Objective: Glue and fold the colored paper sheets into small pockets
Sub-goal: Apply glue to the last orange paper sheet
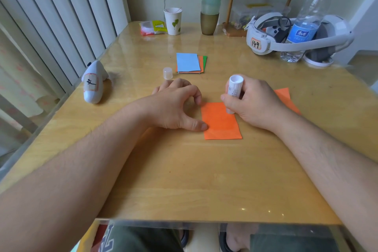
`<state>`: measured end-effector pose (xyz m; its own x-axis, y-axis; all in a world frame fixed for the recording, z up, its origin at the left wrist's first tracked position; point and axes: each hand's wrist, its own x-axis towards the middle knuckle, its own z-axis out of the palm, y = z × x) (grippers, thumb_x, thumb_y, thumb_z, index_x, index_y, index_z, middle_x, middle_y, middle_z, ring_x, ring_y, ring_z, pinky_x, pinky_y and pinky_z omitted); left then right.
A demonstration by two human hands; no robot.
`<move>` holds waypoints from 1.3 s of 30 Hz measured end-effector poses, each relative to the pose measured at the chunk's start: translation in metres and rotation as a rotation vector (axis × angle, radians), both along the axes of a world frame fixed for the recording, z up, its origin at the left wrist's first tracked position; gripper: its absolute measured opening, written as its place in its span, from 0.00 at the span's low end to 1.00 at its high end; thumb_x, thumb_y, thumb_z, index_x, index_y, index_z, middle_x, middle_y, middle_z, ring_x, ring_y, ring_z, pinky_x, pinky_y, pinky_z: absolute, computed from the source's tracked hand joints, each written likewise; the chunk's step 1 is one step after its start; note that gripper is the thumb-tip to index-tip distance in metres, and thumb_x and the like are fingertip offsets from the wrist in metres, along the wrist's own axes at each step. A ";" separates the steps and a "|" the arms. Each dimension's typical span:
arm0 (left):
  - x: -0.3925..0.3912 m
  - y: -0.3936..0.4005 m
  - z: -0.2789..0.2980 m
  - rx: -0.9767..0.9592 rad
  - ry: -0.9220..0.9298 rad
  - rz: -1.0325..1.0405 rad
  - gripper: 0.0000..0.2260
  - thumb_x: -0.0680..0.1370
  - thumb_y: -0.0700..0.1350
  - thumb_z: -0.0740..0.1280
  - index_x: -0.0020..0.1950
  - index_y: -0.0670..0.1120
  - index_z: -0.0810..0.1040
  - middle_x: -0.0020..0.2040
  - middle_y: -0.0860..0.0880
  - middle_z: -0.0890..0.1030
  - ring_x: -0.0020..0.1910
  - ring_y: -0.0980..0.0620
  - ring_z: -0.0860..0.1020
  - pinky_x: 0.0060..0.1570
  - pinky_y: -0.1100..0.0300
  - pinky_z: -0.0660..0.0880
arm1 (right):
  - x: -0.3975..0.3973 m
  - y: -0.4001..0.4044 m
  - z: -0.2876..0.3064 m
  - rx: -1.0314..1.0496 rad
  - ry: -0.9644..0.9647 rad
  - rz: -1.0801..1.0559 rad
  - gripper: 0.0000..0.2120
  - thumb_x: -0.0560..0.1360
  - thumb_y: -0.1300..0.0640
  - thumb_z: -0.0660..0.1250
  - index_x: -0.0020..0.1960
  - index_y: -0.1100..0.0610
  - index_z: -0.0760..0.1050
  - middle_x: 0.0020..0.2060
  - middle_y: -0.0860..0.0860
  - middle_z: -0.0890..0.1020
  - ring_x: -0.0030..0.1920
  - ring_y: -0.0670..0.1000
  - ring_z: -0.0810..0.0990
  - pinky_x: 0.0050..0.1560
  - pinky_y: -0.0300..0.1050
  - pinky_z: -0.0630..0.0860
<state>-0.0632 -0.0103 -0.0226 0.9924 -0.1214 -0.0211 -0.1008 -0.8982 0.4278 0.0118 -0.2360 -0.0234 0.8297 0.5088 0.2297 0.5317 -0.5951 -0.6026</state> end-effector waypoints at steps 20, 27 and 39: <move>0.000 0.000 0.000 0.007 -0.005 -0.004 0.25 0.63 0.69 0.75 0.53 0.63 0.70 0.65 0.60 0.66 0.66 0.54 0.58 0.67 0.55 0.56 | -0.016 -0.011 0.003 0.067 0.050 0.081 0.09 0.77 0.56 0.73 0.42 0.52 0.74 0.33 0.46 0.86 0.36 0.44 0.83 0.43 0.44 0.76; 0.000 0.000 0.000 0.008 -0.011 0.000 0.25 0.65 0.68 0.77 0.54 0.62 0.70 0.65 0.60 0.66 0.66 0.53 0.59 0.67 0.54 0.56 | -0.023 -0.026 0.009 0.058 0.194 0.191 0.07 0.76 0.60 0.74 0.44 0.56 0.77 0.34 0.51 0.87 0.40 0.52 0.86 0.47 0.47 0.79; -0.001 0.001 0.002 -0.002 0.002 -0.010 0.24 0.67 0.67 0.76 0.55 0.62 0.70 0.66 0.60 0.66 0.67 0.54 0.58 0.66 0.55 0.55 | -0.018 -0.026 0.013 0.376 0.235 0.214 0.10 0.69 0.53 0.72 0.38 0.59 0.74 0.28 0.45 0.78 0.33 0.44 0.75 0.38 0.36 0.71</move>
<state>-0.0645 -0.0089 -0.0210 0.9911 -0.1313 -0.0232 -0.1086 -0.8962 0.4302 -0.0059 -0.2620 -0.0104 0.7673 0.5908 0.2495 0.4422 -0.2056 -0.8731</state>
